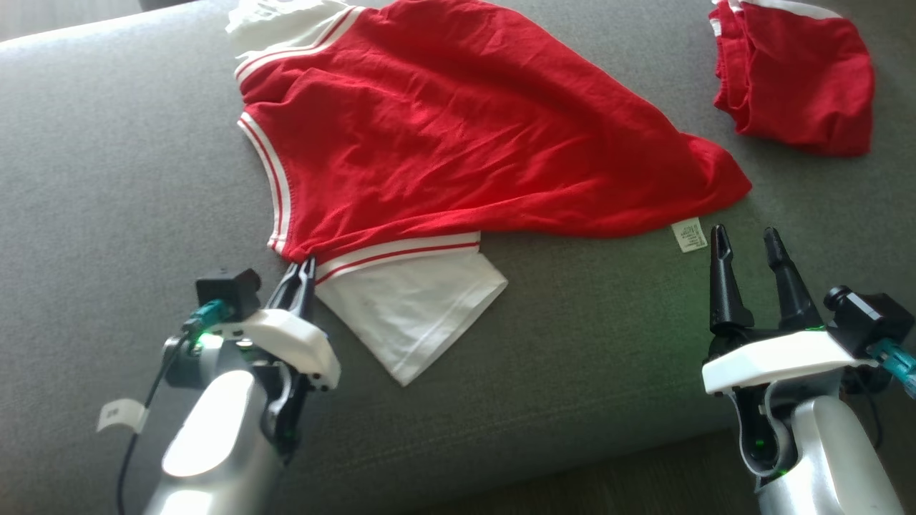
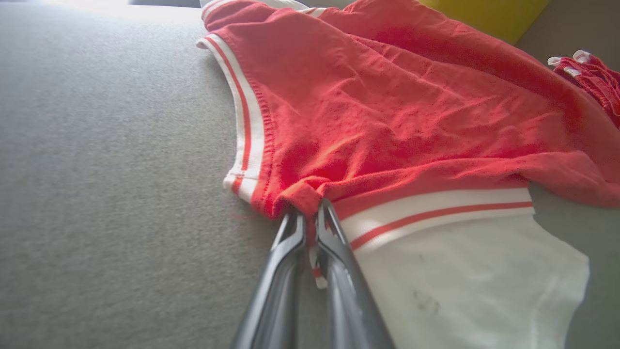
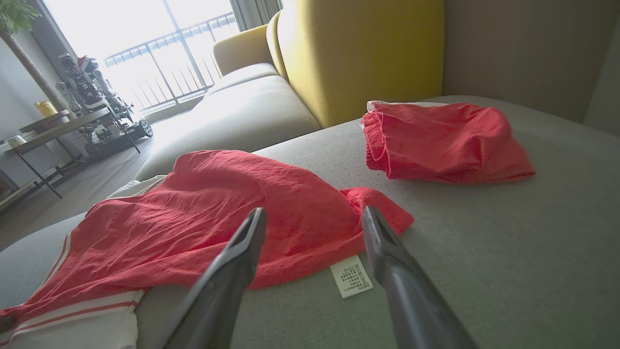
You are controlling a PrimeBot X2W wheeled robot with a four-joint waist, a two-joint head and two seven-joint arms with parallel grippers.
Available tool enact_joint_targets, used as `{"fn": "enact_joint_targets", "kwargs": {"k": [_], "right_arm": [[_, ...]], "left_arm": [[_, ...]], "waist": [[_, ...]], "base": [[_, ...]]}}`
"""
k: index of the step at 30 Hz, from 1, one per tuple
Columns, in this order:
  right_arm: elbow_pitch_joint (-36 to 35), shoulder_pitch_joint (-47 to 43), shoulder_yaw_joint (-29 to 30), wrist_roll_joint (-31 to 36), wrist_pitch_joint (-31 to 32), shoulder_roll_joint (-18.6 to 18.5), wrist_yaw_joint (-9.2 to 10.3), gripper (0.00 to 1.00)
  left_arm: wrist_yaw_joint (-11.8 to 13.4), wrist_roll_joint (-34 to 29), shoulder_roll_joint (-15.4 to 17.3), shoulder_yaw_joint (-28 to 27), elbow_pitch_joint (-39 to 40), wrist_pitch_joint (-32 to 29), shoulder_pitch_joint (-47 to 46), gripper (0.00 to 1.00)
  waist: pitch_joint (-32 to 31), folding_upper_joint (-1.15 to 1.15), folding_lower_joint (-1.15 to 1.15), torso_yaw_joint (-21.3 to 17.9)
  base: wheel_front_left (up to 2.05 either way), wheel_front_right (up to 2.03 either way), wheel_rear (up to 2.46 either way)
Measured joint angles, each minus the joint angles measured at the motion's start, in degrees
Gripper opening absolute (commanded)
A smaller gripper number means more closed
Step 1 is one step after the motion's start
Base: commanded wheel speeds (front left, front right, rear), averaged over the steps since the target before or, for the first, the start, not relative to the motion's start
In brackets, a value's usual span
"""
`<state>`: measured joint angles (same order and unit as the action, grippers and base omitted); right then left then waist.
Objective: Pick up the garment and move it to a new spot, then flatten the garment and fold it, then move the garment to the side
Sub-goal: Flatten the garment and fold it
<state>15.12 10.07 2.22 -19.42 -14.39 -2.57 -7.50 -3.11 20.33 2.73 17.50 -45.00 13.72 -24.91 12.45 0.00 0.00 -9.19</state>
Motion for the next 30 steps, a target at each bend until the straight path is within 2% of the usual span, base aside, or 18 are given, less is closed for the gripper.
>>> {"fn": "enact_joint_targets", "kwargs": {"k": [4,11,17,18,19,20,26,30], "right_arm": [[0.03,0.0,-0.02,0.03,0.0,0.0,0.0,1.0],[0.73,0.01,-0.36,0.03,0.0,0.0,0.0,1.0],[2.08,-0.01,-0.89,0.02,0.0,0.0,0.0,1.0],[2.21,-0.01,-0.91,0.02,0.0,0.0,0.0,1.0],[2.32,-0.01,-0.94,0.02,0.0,0.0,0.0,1.0],[2.47,-0.01,-0.94,0.02,0.0,0.0,0.0,1.0],[3.09,-0.03,-0.6,0.03,0.0,0.0,0.0,1.0],[3.11,-0.09,-0.42,0.13,0.0,0.0,0.0,1.0]], "left_arm": [[0.0,-0.86,1.99,0.1,-0.23,0.02,-0.21,0.0],[0.7,-2.2,7.84,-0.29,-0.81,0.08,-1.58,0.0],[1.58,-2.2,9.09,-1.32,-1.58,0.08,-4.09,0.0],[1.58,-2.2,9.07,-1.25,-1.86,0.08,-4.05,0.16],[1.59,-2.2,9.01,-1.22,-2.01,0.08,-3.99,0.68],[1.6,-2.2,8.95,-1.19,-2.03,0.08,-3.92,1.0],[3.54,-2.08,7.46,-1.47,-0.47,0.51,-1.79,1.0],[3.68,0.15,5.28,-3.6,6.1,0.52,3.15,1.0]], "waist": [[-0.61,0.0,0.0,0.77],[-1.87,0.0,0.0,1.52],[-2.55,0.0,0.0,1.08],[-2.64,0.0,0.0,1.0],[-2.74,0.0,0.0,0.95],[-2.82,0.0,0.0,0.92],[-3.61,0.0,0.0,1.45],[-4.22,0.0,0.0,2.62]], "base": [[0.0,0.0,0.0],[0.0,0.0,0.0],[0.0,0.0,0.0],[0.0,0.0,0.0],[0.0,0.0,0.0],[0.0,0.0,0.0],[0.0,0.0,0.0],[0.0,0.0,0.0]]}}
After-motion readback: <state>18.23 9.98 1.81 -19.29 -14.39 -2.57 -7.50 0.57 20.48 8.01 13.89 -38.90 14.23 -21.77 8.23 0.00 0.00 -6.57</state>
